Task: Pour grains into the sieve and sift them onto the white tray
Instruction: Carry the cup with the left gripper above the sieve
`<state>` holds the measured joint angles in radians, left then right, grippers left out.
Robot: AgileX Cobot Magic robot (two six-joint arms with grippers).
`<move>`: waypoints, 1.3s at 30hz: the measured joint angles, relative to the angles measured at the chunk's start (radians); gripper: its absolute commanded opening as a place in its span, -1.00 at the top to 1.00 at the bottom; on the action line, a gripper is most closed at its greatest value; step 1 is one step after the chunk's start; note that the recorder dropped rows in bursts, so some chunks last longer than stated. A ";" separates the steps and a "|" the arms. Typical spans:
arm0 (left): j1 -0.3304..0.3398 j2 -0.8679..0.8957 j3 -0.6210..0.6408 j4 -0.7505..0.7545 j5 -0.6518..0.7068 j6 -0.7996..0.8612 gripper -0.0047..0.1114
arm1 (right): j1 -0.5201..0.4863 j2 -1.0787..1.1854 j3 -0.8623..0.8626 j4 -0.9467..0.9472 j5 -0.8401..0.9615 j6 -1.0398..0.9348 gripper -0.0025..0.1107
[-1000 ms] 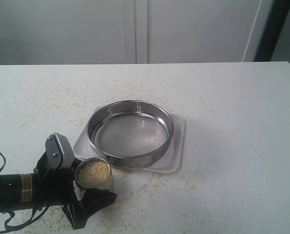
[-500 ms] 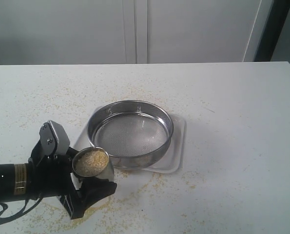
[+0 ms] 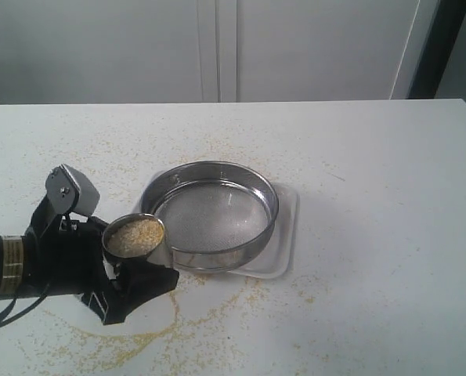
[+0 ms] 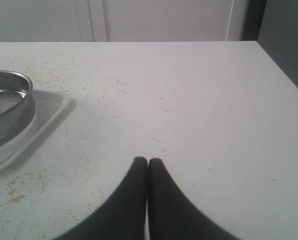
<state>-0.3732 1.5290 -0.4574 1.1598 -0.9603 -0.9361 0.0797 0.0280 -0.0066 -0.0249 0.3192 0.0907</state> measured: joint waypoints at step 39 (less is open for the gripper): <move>-0.002 0.089 -0.586 0.588 0.507 -0.571 0.92 | 0.000 0.000 0.000 0.000 0.000 -0.002 0.96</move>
<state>-0.3753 1.6180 -1.0431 1.7477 -0.4537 -1.5067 0.0797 0.0280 -0.0066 -0.0249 0.3192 0.0888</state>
